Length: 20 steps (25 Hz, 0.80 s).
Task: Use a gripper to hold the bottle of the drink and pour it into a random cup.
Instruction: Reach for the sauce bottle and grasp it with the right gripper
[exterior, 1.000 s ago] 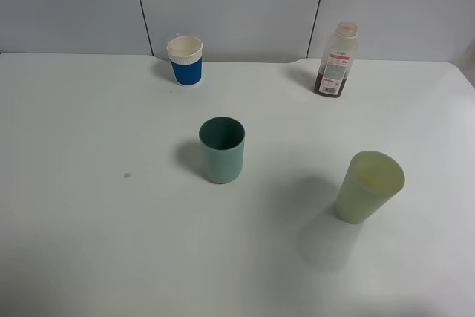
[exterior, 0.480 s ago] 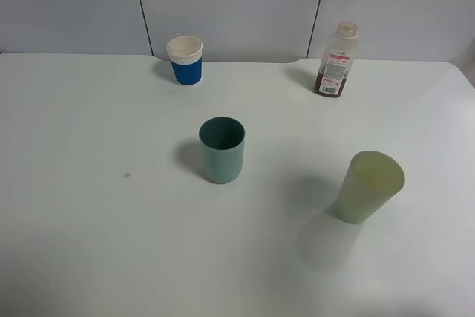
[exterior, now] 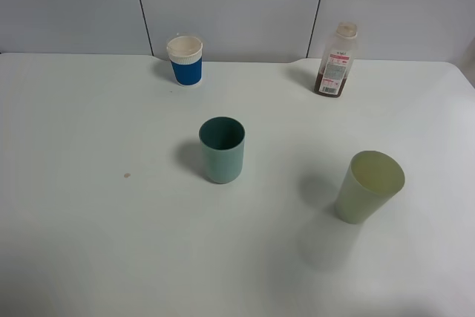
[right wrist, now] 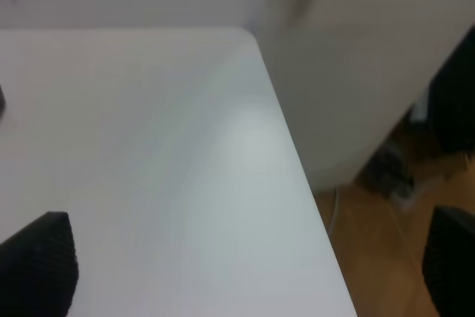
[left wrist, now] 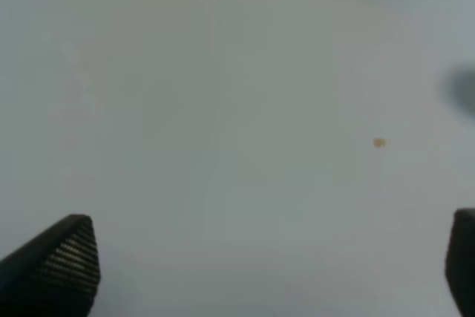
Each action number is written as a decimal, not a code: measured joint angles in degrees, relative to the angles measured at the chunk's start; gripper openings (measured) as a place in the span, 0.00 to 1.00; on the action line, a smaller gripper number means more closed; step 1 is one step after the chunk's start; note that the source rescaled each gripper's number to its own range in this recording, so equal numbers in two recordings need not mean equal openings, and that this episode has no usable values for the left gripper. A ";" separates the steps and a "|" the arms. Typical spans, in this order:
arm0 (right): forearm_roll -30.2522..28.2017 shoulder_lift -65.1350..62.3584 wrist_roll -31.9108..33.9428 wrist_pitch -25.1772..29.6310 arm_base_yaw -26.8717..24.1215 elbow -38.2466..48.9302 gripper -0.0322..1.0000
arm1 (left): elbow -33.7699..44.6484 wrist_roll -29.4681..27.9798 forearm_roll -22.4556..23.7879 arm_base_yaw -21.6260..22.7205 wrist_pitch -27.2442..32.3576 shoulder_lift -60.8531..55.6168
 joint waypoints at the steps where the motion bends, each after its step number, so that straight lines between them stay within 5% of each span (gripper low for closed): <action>1: -1.31 0.38 0.72 -0.27 0.74 0.00 0.88 | 0.00 0.00 0.00 0.00 0.00 0.00; 10: -18.30 12.07 10.56 0.89 2.88 0.00 0.86 | 0.00 0.00 0.00 0.00 0.00 0.00; 20: -20.39 29.04 17.46 -6.09 2.95 0.00 0.86 | 0.00 0.00 0.00 0.00 0.00 0.00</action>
